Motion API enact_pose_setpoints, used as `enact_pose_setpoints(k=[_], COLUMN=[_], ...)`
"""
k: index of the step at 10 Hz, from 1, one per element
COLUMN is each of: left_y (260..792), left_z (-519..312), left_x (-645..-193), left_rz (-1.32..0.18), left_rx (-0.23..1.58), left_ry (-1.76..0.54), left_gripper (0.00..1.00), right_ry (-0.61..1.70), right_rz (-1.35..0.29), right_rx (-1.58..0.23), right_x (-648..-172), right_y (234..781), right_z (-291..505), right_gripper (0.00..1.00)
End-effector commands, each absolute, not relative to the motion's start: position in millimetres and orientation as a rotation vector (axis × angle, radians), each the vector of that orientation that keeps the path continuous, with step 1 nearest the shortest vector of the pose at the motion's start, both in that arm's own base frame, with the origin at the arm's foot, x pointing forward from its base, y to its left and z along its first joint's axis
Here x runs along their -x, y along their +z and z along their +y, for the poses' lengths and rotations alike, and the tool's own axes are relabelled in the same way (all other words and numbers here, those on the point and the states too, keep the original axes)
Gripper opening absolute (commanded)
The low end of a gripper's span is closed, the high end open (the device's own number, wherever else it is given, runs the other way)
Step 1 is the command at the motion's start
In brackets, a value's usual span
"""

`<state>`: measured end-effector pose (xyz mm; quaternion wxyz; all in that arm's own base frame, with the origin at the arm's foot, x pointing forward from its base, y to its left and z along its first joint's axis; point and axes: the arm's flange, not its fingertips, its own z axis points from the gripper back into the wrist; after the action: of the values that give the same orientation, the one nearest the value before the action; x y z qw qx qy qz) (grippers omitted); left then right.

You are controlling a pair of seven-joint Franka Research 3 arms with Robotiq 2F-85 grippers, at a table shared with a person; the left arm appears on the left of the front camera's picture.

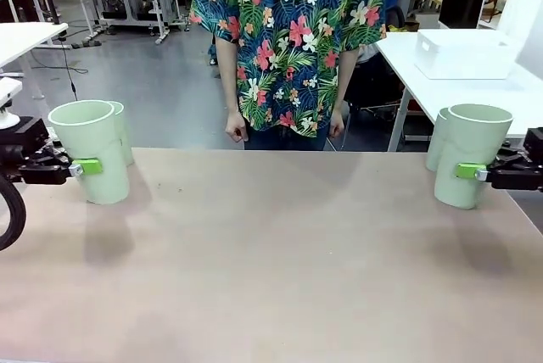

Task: Stack the cups and store them in the basket.
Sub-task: Pick up two Reusable plastic cups , one in each hand, then place the stack of Reusable plastic cups into the Pantry Basket.

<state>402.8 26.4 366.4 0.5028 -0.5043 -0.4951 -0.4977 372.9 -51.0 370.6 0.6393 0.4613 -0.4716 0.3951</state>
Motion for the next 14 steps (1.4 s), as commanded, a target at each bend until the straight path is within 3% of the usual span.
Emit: enact_pose_setpoints(k=[1,2,3,14], left_y=[375,374,373,368], left_z=[14,12,13,19], left_x=[-397,-396,-393,-401], left_rz=[-1.188,-1.176,-1.162,-1.178], left_rx=[1.209,1.21,1.218,1.213], left_ry=[-1.178,-1.192,-1.217,-1.21], left_gripper=[0.86,0.86,0.86,0.86], right_ry=[0.865,0.864,0.902,0.902], right_rz=[-1.074,-1.082,-1.074,-1.074], right_rx=[-1.038,-1.034,-1.049,-1.049], right_x=[-345,-344,-373,-373], right_y=[370,369,370,370], right_z=[-26,-25,-51,-51], right_gripper=[0.85,0.85,0.85,0.85])
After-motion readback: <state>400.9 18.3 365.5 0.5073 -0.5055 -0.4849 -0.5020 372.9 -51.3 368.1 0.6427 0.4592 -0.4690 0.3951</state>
